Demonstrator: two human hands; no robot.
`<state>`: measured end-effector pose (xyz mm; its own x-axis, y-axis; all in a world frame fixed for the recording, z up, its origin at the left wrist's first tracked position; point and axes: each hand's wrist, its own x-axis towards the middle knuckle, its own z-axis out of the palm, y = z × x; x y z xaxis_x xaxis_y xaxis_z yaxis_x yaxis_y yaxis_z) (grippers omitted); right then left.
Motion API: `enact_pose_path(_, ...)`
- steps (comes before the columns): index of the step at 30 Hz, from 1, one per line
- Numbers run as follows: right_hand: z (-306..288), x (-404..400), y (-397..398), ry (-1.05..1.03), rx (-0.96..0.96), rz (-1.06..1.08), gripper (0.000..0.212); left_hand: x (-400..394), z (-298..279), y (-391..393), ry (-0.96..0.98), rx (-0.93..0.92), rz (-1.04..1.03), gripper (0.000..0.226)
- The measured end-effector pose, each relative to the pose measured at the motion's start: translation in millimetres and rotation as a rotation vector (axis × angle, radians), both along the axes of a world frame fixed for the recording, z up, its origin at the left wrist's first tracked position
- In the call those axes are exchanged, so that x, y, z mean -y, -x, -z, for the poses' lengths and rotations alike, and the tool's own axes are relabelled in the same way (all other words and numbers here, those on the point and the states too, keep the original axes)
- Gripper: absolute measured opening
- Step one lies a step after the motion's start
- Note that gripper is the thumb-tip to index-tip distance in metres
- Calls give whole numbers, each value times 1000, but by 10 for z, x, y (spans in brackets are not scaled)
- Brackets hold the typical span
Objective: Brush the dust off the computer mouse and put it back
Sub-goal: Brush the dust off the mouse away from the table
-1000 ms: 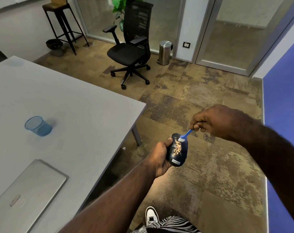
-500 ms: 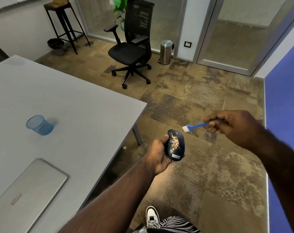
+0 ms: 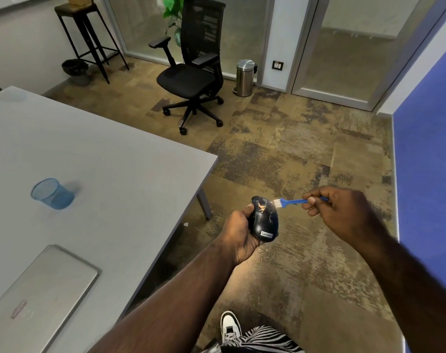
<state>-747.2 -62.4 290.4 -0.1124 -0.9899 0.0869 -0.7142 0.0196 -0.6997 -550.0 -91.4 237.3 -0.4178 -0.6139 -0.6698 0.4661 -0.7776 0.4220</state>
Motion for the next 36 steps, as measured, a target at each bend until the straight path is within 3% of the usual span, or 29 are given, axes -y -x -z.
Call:
enact_pose_path(4,-13,26,36,81,-6,51,18,-9,12,-11,0,-8,-7,41)
enact_pose_path(7,-77,-30,21,57,173,-69,25,2,17,-38,1,-11,-12,43)
enact_pose_path(10,-59,-75,-48,-13,128,-165,28,18,14,-53,4,-1,-3,47)
enact_pose_path(16,45,-14,-63,82,-7,70,17,8,1,-62,-2,-18,-13,44)
enact_pose_path(21,30,-45,-45,52,167,-42,25,21,-23,-72,21,-21,6,48)
enact_pose_path(26,105,16,-76,41,83,110,18,24,-35,-74,8,-32,10,45)
enact_pose_path(31,107,23,-49,19,188,93,22,24,-46,-72,20,-25,24,47)
enact_pose_path(36,123,81,-56,-42,65,174,17,7,-55,-63,9,-20,28,45)
